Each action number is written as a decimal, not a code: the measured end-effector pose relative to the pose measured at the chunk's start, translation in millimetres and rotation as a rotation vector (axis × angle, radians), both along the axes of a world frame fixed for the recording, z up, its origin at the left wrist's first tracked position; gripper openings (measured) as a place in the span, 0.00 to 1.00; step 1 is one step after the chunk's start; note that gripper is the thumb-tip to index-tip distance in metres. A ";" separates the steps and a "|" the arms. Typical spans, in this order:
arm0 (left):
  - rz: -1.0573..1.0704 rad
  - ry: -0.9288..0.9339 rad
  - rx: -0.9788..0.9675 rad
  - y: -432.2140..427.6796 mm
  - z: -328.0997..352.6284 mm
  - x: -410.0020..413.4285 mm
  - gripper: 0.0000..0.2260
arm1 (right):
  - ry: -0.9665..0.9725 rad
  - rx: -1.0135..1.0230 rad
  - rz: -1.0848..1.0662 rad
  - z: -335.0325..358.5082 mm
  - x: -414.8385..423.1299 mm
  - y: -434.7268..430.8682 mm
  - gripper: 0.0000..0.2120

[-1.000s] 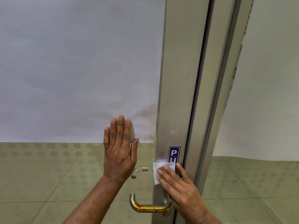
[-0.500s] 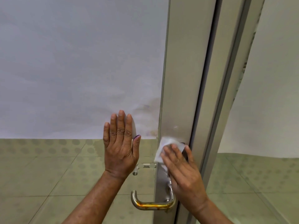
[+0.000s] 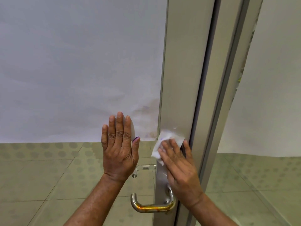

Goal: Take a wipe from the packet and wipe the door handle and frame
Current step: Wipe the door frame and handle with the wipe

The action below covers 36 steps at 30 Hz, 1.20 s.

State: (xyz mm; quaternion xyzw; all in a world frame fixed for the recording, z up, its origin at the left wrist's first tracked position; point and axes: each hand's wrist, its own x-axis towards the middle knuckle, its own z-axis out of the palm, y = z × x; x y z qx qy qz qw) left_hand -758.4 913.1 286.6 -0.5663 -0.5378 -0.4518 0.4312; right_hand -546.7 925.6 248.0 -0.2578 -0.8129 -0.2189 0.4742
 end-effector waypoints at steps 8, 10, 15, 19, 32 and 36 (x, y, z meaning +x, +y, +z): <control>0.013 0.002 0.004 0.7 -1.2 -0.1 0.27 | 0.002 0.031 0.063 9.6 0.7 -0.1 0.36; 0.010 0.004 0.005 0.4 -0.8 -0.2 0.27 | 0.101 0.022 0.081 21.6 -3.0 5.7 0.33; 0.014 0.008 0.010 0.3 -0.2 0.3 0.28 | -0.205 0.025 0.079 -32.3 15.9 -3.3 0.22; 0.018 0.011 0.006 -0.2 -0.3 1.0 0.28 | -0.257 0.065 0.093 -23.6 23.8 -4.9 0.21; 0.021 0.010 -0.001 -2.0 0.7 1.6 0.28 | -0.122 0.039 0.076 -18.2 5.7 -8.7 0.29; 0.025 0.009 0.008 -1.2 -0.4 0.7 0.28 | 0.179 0.032 0.109 39.0 -9.6 5.1 0.24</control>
